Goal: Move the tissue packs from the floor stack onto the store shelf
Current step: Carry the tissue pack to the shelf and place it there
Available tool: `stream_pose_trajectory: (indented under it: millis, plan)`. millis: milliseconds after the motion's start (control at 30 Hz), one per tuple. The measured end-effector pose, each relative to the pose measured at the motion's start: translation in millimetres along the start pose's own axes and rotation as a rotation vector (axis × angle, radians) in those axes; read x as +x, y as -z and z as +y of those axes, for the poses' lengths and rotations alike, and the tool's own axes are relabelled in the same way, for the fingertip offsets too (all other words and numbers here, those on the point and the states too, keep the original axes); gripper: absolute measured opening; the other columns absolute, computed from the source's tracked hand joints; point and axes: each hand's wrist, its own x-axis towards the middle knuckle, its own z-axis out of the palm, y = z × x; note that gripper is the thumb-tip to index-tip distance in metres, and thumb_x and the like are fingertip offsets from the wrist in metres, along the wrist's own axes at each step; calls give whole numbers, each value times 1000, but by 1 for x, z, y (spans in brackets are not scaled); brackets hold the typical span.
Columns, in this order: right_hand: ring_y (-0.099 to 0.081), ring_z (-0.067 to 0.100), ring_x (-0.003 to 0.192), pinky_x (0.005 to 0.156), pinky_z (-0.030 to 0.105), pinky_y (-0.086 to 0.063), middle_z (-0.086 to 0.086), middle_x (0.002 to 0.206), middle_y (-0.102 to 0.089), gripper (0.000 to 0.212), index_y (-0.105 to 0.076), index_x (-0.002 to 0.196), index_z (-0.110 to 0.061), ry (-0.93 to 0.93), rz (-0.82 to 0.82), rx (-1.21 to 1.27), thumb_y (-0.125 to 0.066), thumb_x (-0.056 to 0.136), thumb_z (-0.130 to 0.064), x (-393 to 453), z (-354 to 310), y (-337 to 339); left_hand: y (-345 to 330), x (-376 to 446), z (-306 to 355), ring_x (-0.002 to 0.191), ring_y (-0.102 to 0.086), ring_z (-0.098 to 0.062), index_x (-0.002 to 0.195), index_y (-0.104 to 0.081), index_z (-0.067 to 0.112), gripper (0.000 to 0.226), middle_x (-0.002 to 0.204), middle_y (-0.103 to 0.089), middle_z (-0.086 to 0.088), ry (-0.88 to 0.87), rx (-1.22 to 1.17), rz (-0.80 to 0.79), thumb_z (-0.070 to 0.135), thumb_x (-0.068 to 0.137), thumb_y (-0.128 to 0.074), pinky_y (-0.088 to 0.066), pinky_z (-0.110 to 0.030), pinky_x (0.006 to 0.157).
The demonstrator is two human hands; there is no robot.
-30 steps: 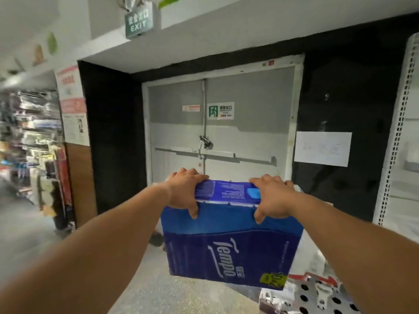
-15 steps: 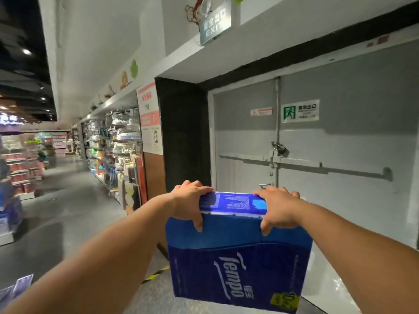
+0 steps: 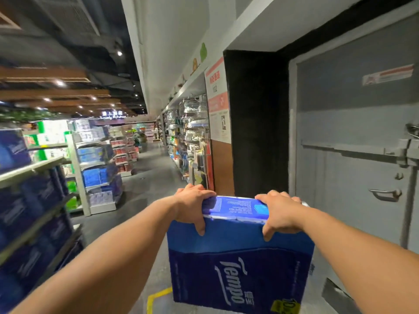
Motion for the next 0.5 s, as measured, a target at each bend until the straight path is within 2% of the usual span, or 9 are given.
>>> stream_pose_trajectory:
  millis: [300,500]
  plan:
    - [-40,19,123,104,46,-35,-4,131,-44,105,-32,149,-36,292,-50,12,-88,61,-52,249,-32,13,9,111,-136,108,-37,-20,148,-35,37,112,118,-43,5,281,-22,29,52,51,-89,-40,-46,98]
    - [-38,18,124,103,46,-33,-6,129,-43,108,-32,150,-38,440,-82,16,-86,57,-51,399,-80,-15,-14,169,-243,112,-35,-19,151,-33,38,116,119,-42,9,418,-83,36,51,51,-90,-36,-44,102]
